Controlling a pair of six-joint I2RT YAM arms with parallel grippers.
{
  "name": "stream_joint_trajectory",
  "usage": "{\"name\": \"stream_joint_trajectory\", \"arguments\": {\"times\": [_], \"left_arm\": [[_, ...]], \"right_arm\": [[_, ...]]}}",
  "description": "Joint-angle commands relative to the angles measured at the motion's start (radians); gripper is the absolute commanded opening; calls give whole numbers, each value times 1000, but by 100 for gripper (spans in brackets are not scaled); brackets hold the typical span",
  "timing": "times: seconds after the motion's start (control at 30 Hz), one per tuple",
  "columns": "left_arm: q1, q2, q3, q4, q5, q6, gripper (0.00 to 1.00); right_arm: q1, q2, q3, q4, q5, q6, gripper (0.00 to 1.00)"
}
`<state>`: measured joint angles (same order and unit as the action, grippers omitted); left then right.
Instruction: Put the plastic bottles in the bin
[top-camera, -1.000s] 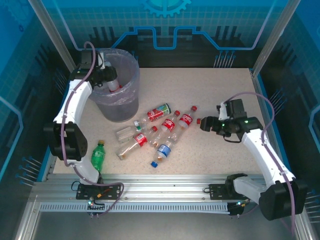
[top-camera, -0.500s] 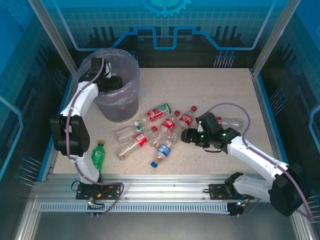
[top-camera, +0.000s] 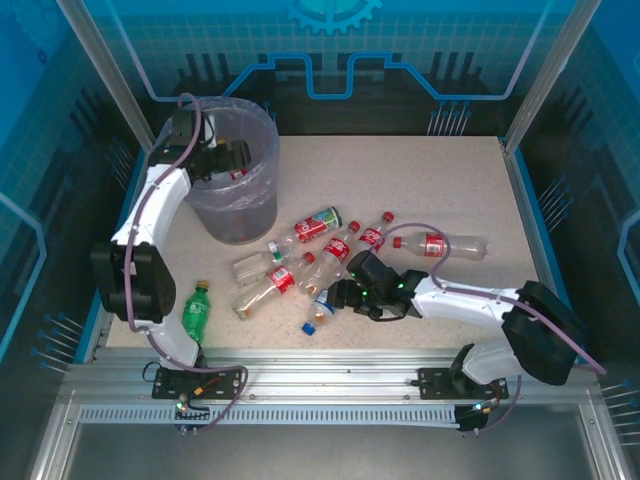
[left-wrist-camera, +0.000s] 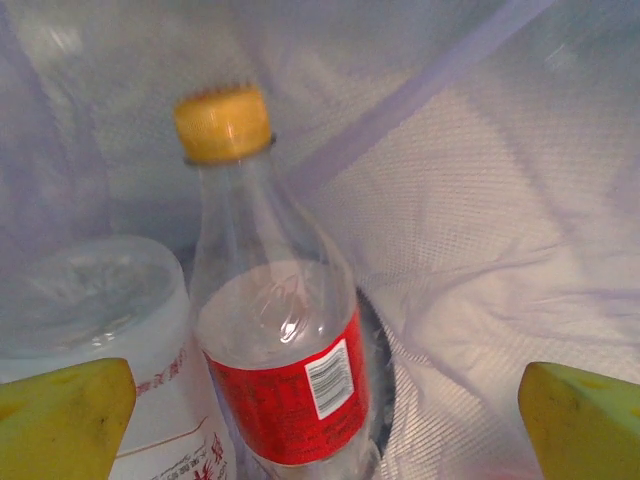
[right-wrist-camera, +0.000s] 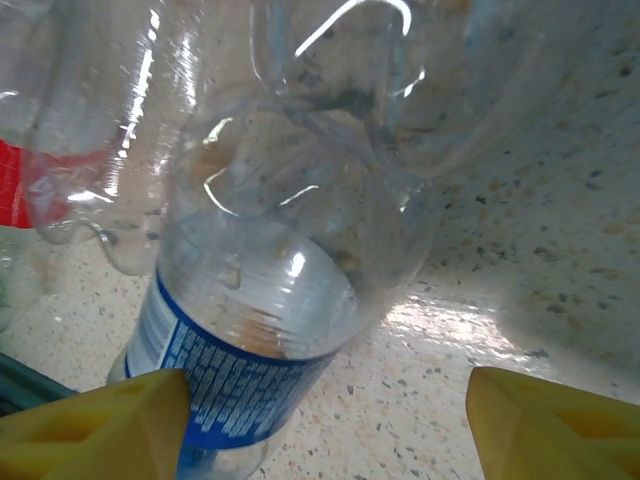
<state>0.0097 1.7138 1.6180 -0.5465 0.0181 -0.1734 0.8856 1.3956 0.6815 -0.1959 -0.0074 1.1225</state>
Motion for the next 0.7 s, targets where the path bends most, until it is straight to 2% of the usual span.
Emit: {"name": "stream_joint_trajectory", "arguments": {"times": [0.0, 0.2, 0.43, 0.57, 0.67], "left_arm": [[-6, -130, 62, 7, -30, 25, 99], [-13, -288, 32, -42, -46, 13, 99], [-96, -494, -161, -53, -44, -28, 99], [-134, -574, -243, -59, -30, -68, 99], [-174, -589, -243, -87, -21, -84, 99]], "right_arm": [[18, 48, 31, 79, 22, 33, 75], [18, 119, 41, 123, 23, 36, 76], [9, 207, 78, 140, 33, 19, 73], [6, 195, 89, 110, 54, 13, 69], [-2, 163, 84, 94, 81, 4, 65]]}}
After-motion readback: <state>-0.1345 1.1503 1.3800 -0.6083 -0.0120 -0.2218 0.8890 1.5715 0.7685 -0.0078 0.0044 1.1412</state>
